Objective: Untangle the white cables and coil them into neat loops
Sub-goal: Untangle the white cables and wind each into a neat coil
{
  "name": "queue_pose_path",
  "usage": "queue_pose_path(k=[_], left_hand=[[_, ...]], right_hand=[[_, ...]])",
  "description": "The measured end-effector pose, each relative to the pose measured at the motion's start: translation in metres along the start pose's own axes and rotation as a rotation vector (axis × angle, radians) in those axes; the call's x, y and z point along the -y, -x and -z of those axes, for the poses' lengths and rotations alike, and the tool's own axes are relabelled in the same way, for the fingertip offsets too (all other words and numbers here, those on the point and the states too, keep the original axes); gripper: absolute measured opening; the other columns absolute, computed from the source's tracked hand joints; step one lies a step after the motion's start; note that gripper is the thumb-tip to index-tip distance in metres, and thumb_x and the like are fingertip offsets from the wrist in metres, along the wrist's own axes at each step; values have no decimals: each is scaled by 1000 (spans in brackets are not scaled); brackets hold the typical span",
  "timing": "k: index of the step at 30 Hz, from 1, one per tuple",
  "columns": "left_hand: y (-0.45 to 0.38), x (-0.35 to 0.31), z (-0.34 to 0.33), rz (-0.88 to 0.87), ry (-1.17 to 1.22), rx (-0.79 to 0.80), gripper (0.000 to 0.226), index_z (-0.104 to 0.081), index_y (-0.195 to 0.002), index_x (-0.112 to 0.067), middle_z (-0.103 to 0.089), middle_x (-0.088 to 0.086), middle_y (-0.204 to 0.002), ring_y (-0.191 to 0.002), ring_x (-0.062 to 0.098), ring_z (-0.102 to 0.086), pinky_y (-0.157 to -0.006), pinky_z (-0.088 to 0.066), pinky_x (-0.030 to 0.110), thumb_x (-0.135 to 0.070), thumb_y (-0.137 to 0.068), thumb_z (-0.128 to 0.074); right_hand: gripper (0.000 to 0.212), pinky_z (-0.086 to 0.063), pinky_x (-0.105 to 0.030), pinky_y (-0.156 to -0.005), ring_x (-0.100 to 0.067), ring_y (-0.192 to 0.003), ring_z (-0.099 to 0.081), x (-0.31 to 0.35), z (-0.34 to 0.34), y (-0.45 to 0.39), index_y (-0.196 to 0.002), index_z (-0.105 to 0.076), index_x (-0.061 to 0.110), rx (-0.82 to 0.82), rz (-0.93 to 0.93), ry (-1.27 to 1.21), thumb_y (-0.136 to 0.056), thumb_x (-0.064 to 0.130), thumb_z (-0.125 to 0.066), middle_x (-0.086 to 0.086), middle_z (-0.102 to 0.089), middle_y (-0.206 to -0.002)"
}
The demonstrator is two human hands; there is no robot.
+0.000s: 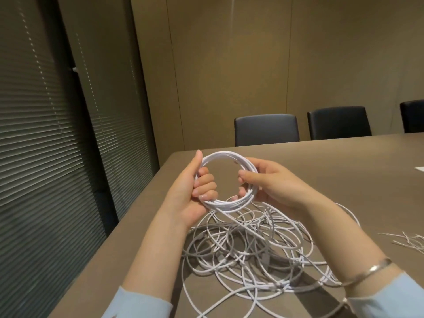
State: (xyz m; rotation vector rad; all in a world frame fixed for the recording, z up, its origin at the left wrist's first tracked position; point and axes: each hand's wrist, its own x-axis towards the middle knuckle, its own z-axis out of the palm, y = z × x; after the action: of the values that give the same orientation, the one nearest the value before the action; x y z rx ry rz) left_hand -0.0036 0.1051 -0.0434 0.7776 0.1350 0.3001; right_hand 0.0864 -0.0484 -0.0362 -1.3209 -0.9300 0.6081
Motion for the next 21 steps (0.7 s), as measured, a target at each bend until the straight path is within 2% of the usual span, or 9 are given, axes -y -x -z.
queue_pose_path(k=[2, 4, 6, 8, 10, 12, 14, 18, 21], left_hand=[[-1, 1, -1, -18, 1, 3, 47, -44, -56, -17, -21, -8, -42, -30, 4, -20, -33, -15, 13, -46, -92, -57], [-1, 1, -2, -54, -6, 0, 47, -44, -57, -17, -20, -8, -41, -29, 3, -18, -31, -15, 14, -46, -93, -55], [-3, -1, 1, -100, -4, -19, 47, -41, -58, -18, -19, -8, -40, -29, 4, -17, -30, -15, 14, -45, -94, -54], [-4, -5, 5, -139, 15, -49, 46, -39, -60, -19, -19, -8, -39, -28, 4, -17, -29, -15, 14, -45, -95, -54], [-4, -10, 10, -183, 44, -83, 46, -37, -61, -19, -19, -8, -39, -28, 5, -17, -29, -14, 15, -44, -95, -54], [-3, -16, 16, -222, 71, -119, 46, -36, -61, -20, -19, -8, -40, -28, 5, -16, -30, -13, 15, -44, -95, -54], [-2, -23, 22, -247, 97, -151, 46, -35, -61, -20, -19, -8, -40, -28, 6, -16, -30, -13, 15, -44, -96, -53], [1, -39, 34, -281, 139, -170, 50, -39, -55, -19, -20, -8, -37, -25, 7, -17, -29, -12, 14, -45, -97, -50], [3, -47, 43, -311, 165, -203, 51, -39, -55, -19, -21, -8, -36, -25, 8, -18, -29, -13, 14, -46, -98, -49]], right_hand=[[13, -55, -27, -63, -18, -71, -64, -2, 0, -2, -108, -60, 12, -12, -14, 8, -100, 13, -51, -9, -59, -85], [21, -55, -27, -66, -19, -82, -68, -3, 1, -2, -114, -61, 17, -11, -68, 57, -95, 27, -58, -10, -65, -101], [37, -58, -32, -75, -16, -84, -68, -2, 3, 0, -120, -59, 22, 28, -128, 244, -88, 38, -66, -9, -67, -111], [55, -58, -39, -83, -16, -85, -68, -1, 6, 3, -128, -53, 24, 117, -215, 500, -81, 46, -72, -6, -69, -112], [68, -58, -39, -84, -16, -88, -71, 0, 11, 7, -132, -51, 23, 218, -333, 729, -76, 54, -73, -2, -69, -113], [56, -56, -33, -80, -18, -88, -72, 1, 16, 10, -112, -67, 17, 268, -400, 878, -75, 60, -71, 2, -73, -101], [54, -54, -30, -79, -15, -81, -73, 1, 22, 10, -88, -73, 13, 253, -443, 959, -76, 65, -67, 2, -76, -89], [70, -52, -41, -95, -18, -67, -69, 9, 35, 16, -81, -73, 8, 255, -493, 904, -75, 76, -56, -8, -74, -75], [89, -54, -30, -77, -11, -52, -52, 19, 48, 24, -77, -60, -10, 288, -351, 650, -70, 79, -59, -3, -61, -62]])
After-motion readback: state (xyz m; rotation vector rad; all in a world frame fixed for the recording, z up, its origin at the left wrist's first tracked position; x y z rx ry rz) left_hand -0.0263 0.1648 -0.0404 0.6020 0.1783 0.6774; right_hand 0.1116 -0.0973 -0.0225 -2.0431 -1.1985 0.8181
